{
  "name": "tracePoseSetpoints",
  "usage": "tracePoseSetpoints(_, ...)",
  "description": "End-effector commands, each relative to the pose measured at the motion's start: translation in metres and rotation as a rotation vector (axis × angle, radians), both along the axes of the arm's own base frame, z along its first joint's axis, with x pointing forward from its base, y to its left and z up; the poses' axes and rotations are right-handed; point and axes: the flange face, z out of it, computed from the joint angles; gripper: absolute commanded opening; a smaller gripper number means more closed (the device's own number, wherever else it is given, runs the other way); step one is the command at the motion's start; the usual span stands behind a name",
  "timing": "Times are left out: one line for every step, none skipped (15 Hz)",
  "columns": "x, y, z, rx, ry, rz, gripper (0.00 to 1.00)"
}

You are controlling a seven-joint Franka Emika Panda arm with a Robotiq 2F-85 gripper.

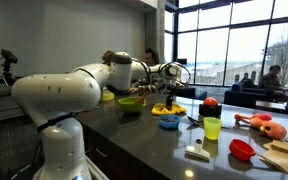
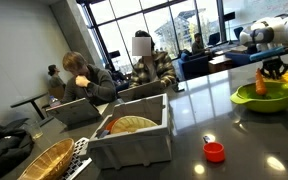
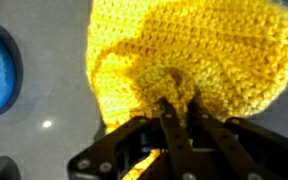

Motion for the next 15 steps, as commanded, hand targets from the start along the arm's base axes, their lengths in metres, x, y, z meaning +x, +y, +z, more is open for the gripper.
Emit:
tracePoseSetpoints(-0.015, -0.062, -0.043, -0.091, 0.059, -0.098, 0.03)
tracePoseSetpoints(-0.019, -0.074, -0.045, -0.098, 0.067, -0.127, 0.03)
tracePoseSetpoints(-0.022, -0.084, -0.045, -0.104, 0.074, -0.147, 0.03)
tracePoseSetpoints(-0.024, -0.089, -0.046, -0.105, 0.079, -0.164, 0.03)
tracePoseSetpoints(-0.026, -0.093, -0.044, -0.104, 0.081, -0.173, 0.03)
tracePoseSetpoints(-0.026, -0.093, -0.042, -0.100, 0.081, -0.181, 0.03)
tracePoseSetpoints(-0.025, -0.090, -0.038, -0.088, 0.078, -0.181, 0.03)
tracePoseSetpoints(-0.024, -0.085, -0.033, -0.076, 0.077, -0.175, 0.03)
tracePoseSetpoints(-0.021, -0.077, -0.027, -0.062, 0.067, -0.160, 0.03)
tracePoseSetpoints(-0.016, -0.066, -0.016, -0.052, 0.050, -0.137, 0.03)
tracePoseSetpoints(-0.013, -0.057, -0.008, -0.045, 0.037, -0.118, 0.03)
tracePoseSetpoints(-0.009, -0.045, 0.006, -0.031, 0.014, -0.095, 0.03)
tracePoseSetpoints(-0.005, -0.034, 0.017, -0.023, -0.008, -0.070, 0.03)
tracePoseSetpoints(0.001, -0.018, 0.035, -0.007, -0.044, -0.035, 0.03)
tracePoseSetpoints(0.005, -0.004, 0.051, 0.001, -0.083, 0.002, 0.03)
